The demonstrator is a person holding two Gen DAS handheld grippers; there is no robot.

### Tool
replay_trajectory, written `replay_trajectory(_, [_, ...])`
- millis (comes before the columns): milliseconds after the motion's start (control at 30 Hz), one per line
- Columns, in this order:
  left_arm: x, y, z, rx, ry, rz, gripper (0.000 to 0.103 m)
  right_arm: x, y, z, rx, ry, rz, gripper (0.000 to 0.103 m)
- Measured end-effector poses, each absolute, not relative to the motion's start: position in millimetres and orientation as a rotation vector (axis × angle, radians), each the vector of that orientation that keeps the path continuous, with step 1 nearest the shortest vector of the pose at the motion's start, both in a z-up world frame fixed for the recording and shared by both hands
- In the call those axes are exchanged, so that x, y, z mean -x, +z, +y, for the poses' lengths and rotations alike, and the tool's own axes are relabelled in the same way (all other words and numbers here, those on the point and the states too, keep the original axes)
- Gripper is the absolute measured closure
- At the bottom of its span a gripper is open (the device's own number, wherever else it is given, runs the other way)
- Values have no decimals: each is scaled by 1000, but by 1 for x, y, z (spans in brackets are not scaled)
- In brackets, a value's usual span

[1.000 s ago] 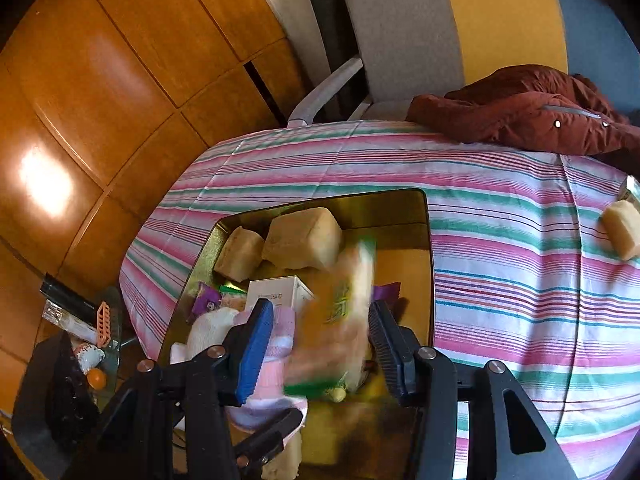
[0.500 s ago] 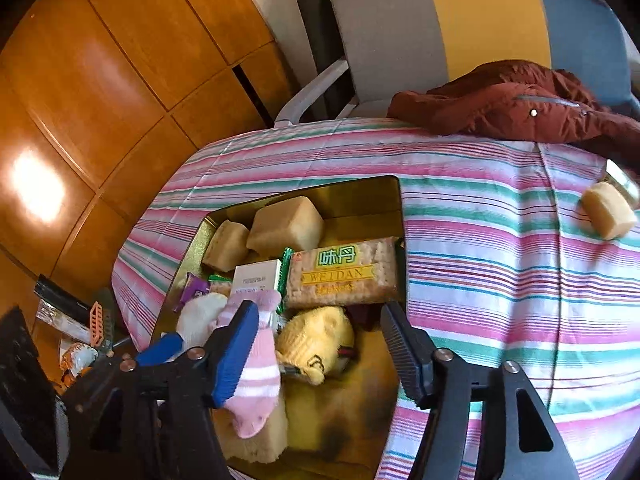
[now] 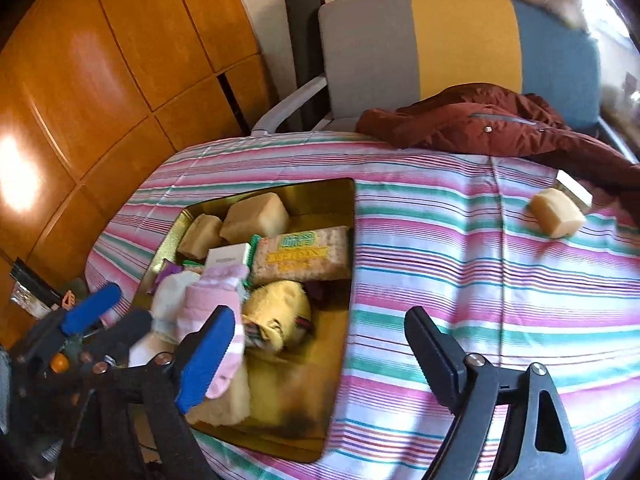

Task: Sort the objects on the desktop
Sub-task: 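Lower the sock and packet into the gold tray and open both tools, then move both open tools back toward the yellow sponge and green box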

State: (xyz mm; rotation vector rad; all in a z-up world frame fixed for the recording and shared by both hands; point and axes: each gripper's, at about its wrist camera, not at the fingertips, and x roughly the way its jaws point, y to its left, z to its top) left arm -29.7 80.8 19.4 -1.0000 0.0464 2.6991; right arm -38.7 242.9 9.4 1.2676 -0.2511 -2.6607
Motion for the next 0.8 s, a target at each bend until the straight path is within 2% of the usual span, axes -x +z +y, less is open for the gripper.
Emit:
replay_trajectory(367, [26,28,98,969,2680,115,46,21,-1,294,-1334,-2749,-327,9])
replay_trajectory(800, [31,36,154,935,2574,239,46,3,-13,363,-1412,-2855,-437,7])
